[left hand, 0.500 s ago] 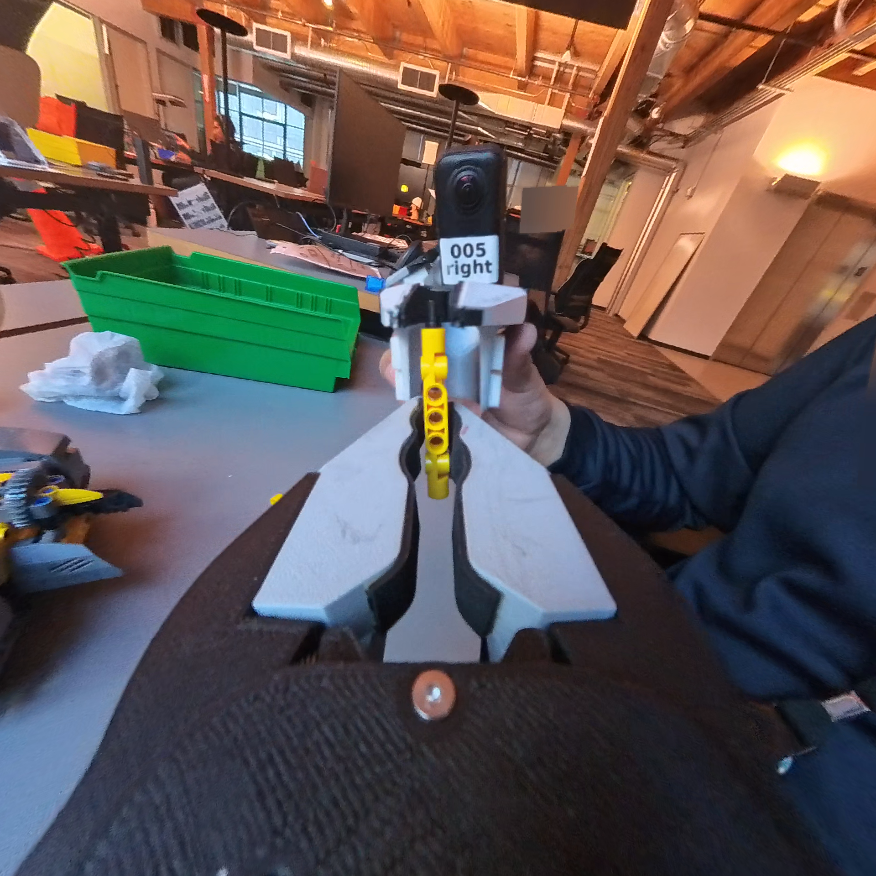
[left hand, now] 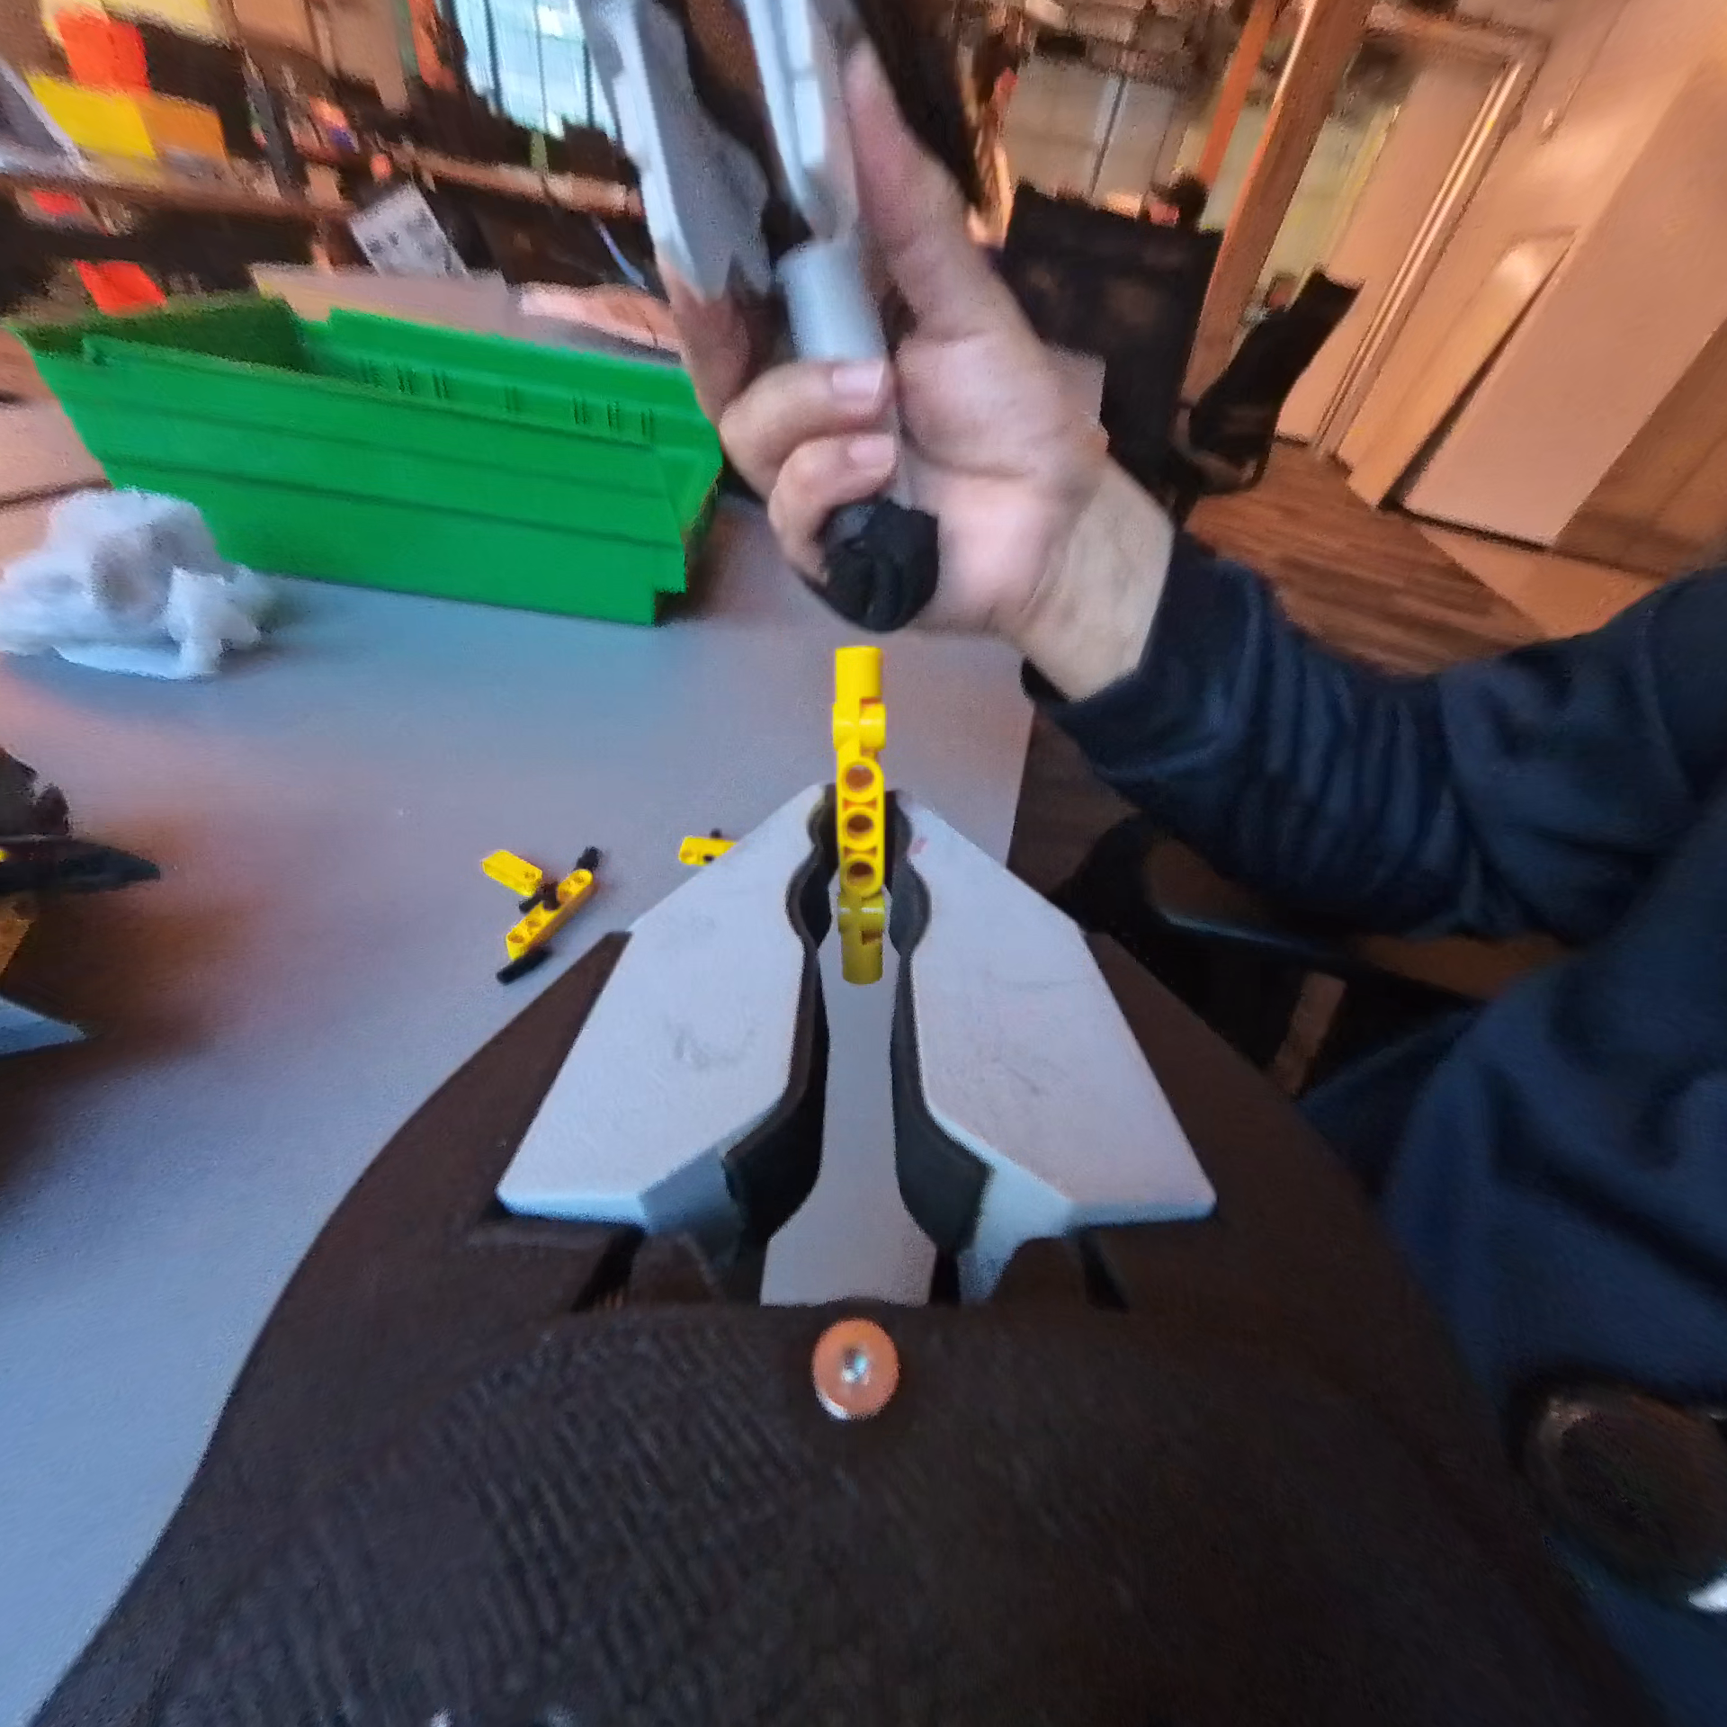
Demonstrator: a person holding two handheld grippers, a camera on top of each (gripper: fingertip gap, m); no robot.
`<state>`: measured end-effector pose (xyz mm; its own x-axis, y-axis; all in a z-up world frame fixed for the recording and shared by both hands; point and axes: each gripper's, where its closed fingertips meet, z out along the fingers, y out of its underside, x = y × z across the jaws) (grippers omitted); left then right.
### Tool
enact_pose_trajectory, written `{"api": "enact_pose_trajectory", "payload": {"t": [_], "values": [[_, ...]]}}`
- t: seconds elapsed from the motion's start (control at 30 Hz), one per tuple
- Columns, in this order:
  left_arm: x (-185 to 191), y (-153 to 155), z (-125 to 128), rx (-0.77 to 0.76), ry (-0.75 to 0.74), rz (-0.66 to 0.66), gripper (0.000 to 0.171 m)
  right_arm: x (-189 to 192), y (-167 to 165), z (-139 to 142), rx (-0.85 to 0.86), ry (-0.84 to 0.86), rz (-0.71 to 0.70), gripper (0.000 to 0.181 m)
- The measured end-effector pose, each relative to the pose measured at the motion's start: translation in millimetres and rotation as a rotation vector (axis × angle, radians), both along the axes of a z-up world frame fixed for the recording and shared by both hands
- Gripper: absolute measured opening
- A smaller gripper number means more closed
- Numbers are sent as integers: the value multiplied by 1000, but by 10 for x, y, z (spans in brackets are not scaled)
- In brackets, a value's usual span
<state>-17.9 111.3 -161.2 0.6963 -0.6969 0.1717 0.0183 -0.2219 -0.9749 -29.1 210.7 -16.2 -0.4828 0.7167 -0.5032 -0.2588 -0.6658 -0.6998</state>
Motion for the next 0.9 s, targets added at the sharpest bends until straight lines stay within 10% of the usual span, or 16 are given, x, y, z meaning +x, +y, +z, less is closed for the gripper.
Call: {"api": "enact_pose_trajectory", "payload": {"t": [0.47,0.9], "values": [[-885,267,-894,-339,418,145,4,-70,387,-2219,494,-1174,-78,3],[-955,280,-962,-433,347,154,29,-88,374,-2242,589,-1168,-79,17]]}}
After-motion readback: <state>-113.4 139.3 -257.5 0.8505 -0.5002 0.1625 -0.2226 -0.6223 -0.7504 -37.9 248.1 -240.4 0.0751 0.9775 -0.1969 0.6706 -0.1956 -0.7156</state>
